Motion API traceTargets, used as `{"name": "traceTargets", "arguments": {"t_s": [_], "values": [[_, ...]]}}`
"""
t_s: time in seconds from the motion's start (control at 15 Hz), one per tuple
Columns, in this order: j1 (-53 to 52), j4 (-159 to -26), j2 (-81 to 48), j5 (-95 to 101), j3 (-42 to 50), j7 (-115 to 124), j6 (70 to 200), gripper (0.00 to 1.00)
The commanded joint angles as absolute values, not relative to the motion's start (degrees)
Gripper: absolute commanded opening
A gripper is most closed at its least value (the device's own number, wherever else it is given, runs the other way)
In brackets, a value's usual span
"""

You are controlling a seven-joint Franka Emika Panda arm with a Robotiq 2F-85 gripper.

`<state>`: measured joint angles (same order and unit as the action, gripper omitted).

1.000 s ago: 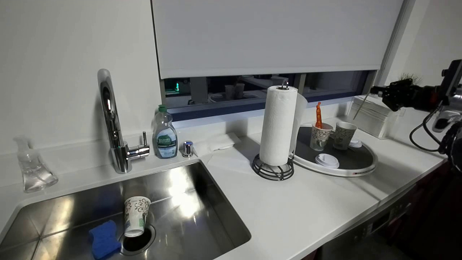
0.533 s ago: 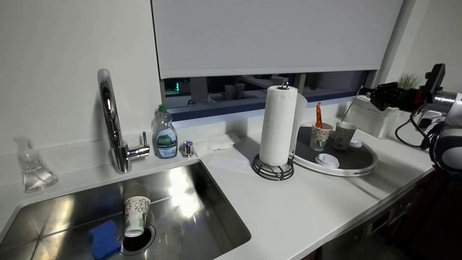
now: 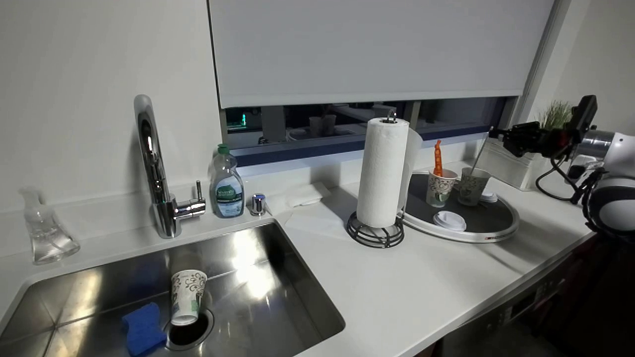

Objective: Pick up one stick from the tray and put it in the paper on the right

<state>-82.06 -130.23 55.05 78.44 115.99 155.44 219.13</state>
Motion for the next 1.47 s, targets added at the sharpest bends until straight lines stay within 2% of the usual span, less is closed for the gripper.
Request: {"name": "traceTargets", "arguments": {"t_s": [0.0,0.07,0.13,0.2,0.33,0.53,0.8,1.33,1.4], "values": [[-81.11,-128.06,55.17,76.97,115.57,157.88,216.14,0.01],[-80.95,-127.90,56.14,77.19,115.30,157.88,215.23,0.01],[-81.00,-127.62,56.93,77.51,115.13,157.75,214.52,0.31],[-81.01,-127.59,56.98,77.22,115.08,157.51,214.12,0.33],[-80.80,-127.68,57.69,77.62,114.35,157.52,213.19,0.45],[-79.24,-128.78,56.49,78.40,112.33,157.55,213.61,0.70],[-72.00,-132.75,46.99,77.65,107.54,152.35,214.52,1.00],[-51.27,-137.47,35.79,75.68,95.42,140.47,215.52,0.99],[-55.78,-136.00,40.49,77.29,98.02,142.48,215.35,0.99]]}}
